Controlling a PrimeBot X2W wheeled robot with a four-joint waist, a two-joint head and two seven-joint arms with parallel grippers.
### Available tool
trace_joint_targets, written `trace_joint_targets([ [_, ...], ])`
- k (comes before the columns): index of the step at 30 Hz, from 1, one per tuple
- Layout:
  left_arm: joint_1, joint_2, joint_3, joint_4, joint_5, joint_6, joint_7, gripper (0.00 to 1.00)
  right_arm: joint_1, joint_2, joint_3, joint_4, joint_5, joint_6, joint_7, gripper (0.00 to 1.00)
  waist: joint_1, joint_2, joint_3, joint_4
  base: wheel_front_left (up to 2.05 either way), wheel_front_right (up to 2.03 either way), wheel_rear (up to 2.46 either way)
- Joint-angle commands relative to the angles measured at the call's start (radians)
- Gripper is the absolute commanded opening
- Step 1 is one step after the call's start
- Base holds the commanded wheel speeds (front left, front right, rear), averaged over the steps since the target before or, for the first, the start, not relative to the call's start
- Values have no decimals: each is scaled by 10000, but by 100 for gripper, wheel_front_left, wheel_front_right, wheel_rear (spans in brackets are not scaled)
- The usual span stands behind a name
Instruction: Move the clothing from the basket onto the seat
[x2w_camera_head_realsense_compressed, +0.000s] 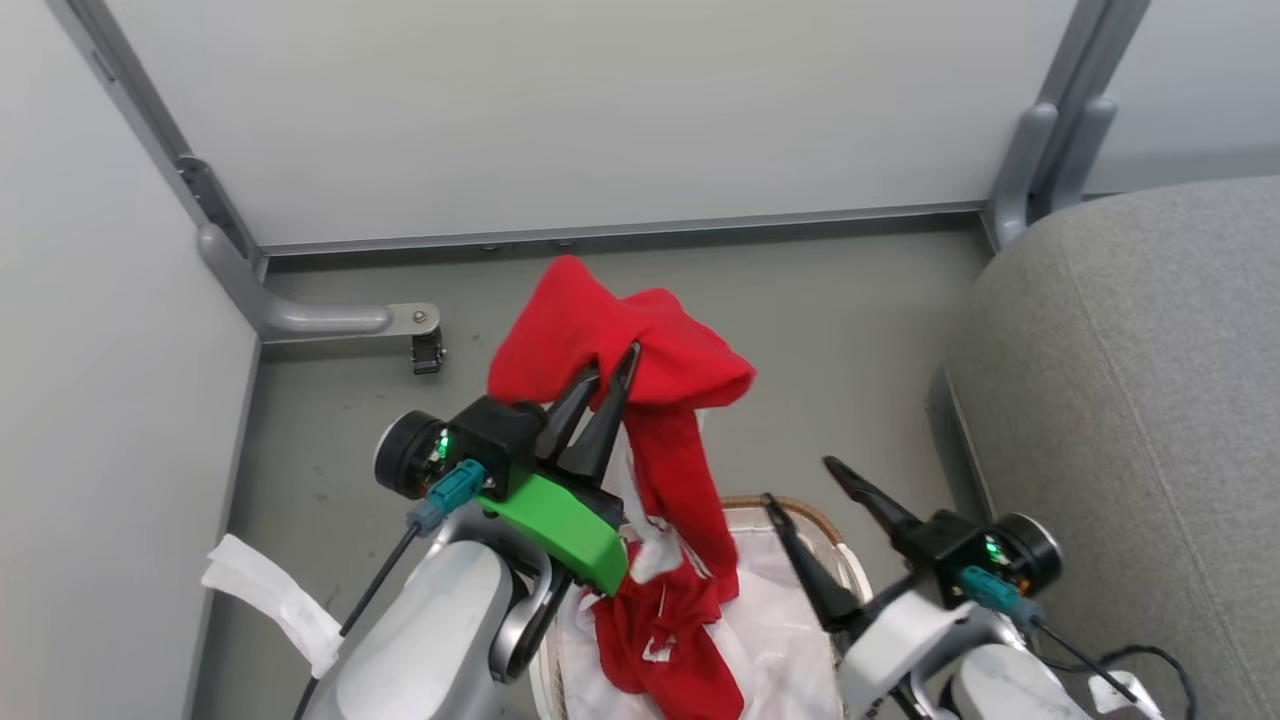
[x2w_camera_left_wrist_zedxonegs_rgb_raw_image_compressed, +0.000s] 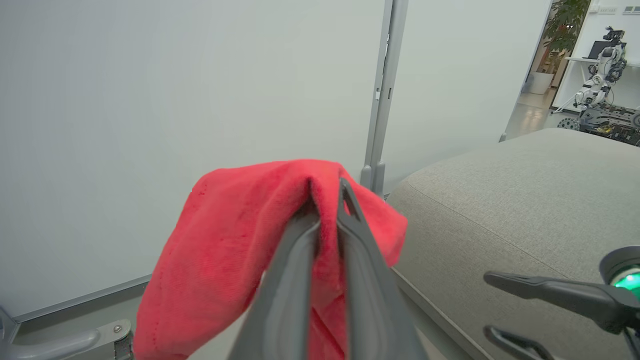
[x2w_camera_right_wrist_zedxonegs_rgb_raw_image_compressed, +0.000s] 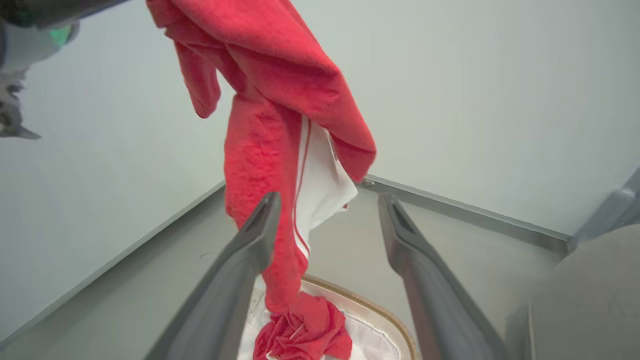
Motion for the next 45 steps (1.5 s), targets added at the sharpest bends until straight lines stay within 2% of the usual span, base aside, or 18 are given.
trace_joint_targets([
  [1, 43, -25, -34, -40, 3, -27, -36, 0, -211, 5, 250, -28, 97, -7, -20, 100, 1, 34, -151, 254, 0, 0, 0],
  [5, -69, -150, -394, -136, -118, -27, -35, 0, -802, 125, 1064, 279, 290, -7, -20, 100, 1, 34, -231, 522, 0, 0, 0],
  [16, -273, -350, -1769, -217, -636, -27, -36, 0, -1998, 546, 813, 2031, -723, -8, -18, 100, 1, 34, -487, 1441, 0, 0, 0],
  [17, -274, -359, -1878, -225, -683, -27, -36, 0, -2028, 555, 846, 2159, -582, -7, -18, 84, 1, 34, -510, 1514, 0, 0, 0],
  [18, -257, -366, -1948, -217, -738, -27, -36, 0, -2049, 563, 902, 2197, -395, -8, -18, 15, 1, 34, -523, 1559, 0, 0, 0],
  [19, -238, -370, -2002, -191, -787, -27, -36, 0, -2099, 576, 1005, 2187, -220, -7, -18, 0, 1, 34, -533, 1598, 0, 0, 0],
  [23, -80, -370, -1832, -51, -782, -27, -35, 0, -1967, 549, 995, 1987, 260, -7, -21, 0, 1, 34, -560, 1538, 0, 0, 0],
  [24, 19, -367, -1732, 23, -768, -27, -18, 27, -1868, 543, 926, 1970, 299, -8, -21, 0, 1, 34, -563, 1461, 0, 0, 0],
  [25, 151, -365, -1580, 110, -730, -28, -15, 100, -1724, 533, 753, 2000, 379, -8, -21, 0, 1, 34, -564, 1350, 0, 0, 0],
  [30, 440, -372, -1077, 328, -372, -28, -17, 100, -1330, 569, 281, 1870, 575, -7, -21, 0, 1, 34, -445, 301, 0, 0, 0],
  [41, 713, -363, -411, 274, 158, -28, -17, 100, -1126, 526, -431, 1334, 445, -8, -21, 0, 1, 34, 326, -3397, 0, 0, 0],
  [45, 615, -358, -282, 177, 274, -28, -17, 100, -1311, 363, -741, 1264, 405, -8, -21, 0, 1, 34, 683, -4282, 0, 0, 0],
])
